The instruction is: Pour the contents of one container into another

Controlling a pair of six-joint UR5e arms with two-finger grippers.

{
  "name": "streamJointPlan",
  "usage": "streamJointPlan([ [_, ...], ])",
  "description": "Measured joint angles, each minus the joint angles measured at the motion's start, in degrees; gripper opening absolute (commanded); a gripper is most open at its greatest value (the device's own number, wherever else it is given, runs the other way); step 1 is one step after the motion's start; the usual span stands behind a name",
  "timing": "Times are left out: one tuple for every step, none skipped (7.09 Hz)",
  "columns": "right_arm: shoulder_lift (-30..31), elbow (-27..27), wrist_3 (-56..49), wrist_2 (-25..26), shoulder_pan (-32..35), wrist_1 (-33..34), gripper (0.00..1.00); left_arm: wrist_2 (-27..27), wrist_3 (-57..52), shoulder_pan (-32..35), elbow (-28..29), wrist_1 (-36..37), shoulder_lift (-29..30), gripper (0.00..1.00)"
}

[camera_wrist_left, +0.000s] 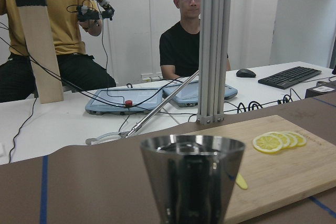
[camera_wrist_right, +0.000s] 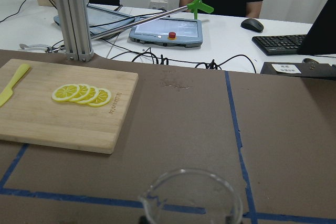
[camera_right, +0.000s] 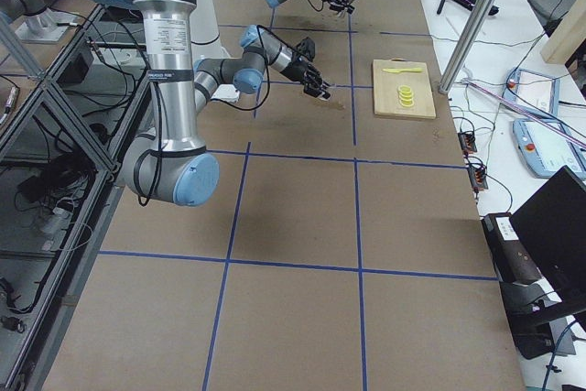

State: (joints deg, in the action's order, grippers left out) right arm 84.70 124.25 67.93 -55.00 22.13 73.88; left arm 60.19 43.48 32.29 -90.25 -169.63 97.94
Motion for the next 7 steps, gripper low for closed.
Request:
streamJointPlan([
  [0.07, -0.23, 2.66, -0.06, 0.83, 0.02, 0.0, -2.57, 3.75, 0.07, -0.28, 0.02, -2.0, 0.0],
  [0.07, -0.65, 5.78, -0.13, 1.46, 0.03, 0.0, -6.73, 6.42, 0.05, -0.22, 0.08, -3.29, 0.0],
  [0.47, -1.04, 8.38, -0.17, 1.73, -0.08, 0.0, -10.76, 8.25, -0.06, -0.21, 0.14, -4.53, 0.0],
  [1.66, -1.23, 9.68, -0.19, 1.82, -0.39, 0.0, -14.37, 11.43, -0.38, 0.07, 0.48, -5.63, 0.0],
  [3.26, -1.27, 10.16, -0.13, 1.85, -0.64, 0.0, -17.96, 15.65, -1.48, 0.51, 1.15, -6.78, 0.0],
  [4.77, -1.67, 10.47, 0.01, 1.85, -1.99, 0.0, -20.93, 18.76, -3.48, 0.74, 1.61, -7.65, 0.0],
  [6.8, -3.5, 10.71, 0.58, 1.78, -7.5, 0.0, -23.61, 21.09, -6.18, 0.82, 1.93, -8.08, 0.0],
])
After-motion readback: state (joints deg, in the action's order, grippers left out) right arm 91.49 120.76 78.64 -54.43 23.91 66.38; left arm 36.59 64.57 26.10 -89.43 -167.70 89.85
